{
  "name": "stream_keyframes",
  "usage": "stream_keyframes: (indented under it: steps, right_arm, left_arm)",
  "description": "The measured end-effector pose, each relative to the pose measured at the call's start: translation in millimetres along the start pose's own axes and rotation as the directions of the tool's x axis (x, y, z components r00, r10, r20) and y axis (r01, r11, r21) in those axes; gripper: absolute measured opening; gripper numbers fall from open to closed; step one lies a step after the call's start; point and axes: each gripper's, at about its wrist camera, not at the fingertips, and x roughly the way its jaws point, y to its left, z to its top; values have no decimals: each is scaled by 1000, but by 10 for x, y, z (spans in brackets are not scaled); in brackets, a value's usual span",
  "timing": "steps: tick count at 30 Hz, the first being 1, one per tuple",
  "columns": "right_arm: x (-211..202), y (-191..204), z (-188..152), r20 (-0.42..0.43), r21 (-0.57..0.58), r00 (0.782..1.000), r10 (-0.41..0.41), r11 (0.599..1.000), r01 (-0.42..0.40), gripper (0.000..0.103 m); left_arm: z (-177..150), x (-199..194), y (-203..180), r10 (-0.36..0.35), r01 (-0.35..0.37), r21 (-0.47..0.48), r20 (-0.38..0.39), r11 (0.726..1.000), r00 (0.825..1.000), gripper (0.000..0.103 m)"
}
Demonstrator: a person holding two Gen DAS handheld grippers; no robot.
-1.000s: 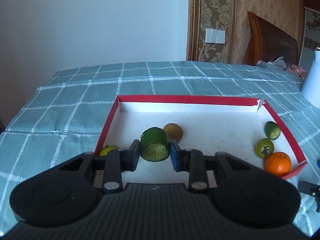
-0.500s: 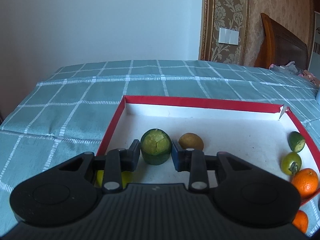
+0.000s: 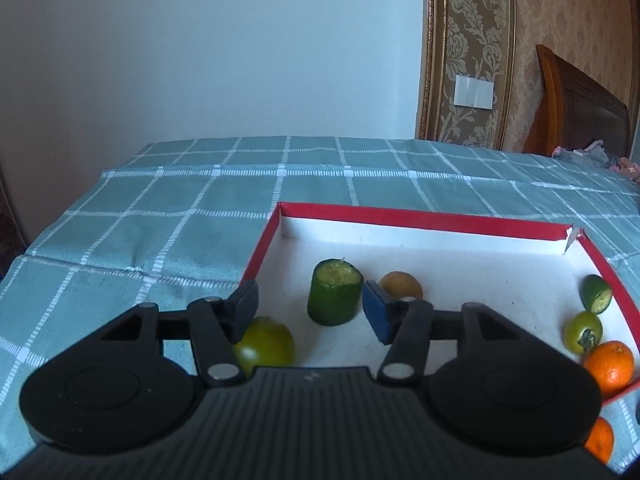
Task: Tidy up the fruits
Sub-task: 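Withdraw the left gripper from the tray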
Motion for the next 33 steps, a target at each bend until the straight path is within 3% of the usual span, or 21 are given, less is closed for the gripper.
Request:
stream_keyframes:
  steps: [8,14,33]
  right_arm:
    - [0,1,1,0,0,1000,0,1000,0,102]
    - [1,2,2,0,0,1000,0,1000,0,102]
    - [6,6,2,-1,0,1000,0,1000,0,102]
  left_arm:
    - [-166,-540,102,-33,33,-1,24,999,999,56]
    - [-440,-825,127,-41,41,-7,0,999,999,58]
    - [-802,-926,151,-29,25,-65,-68,998,997,61]
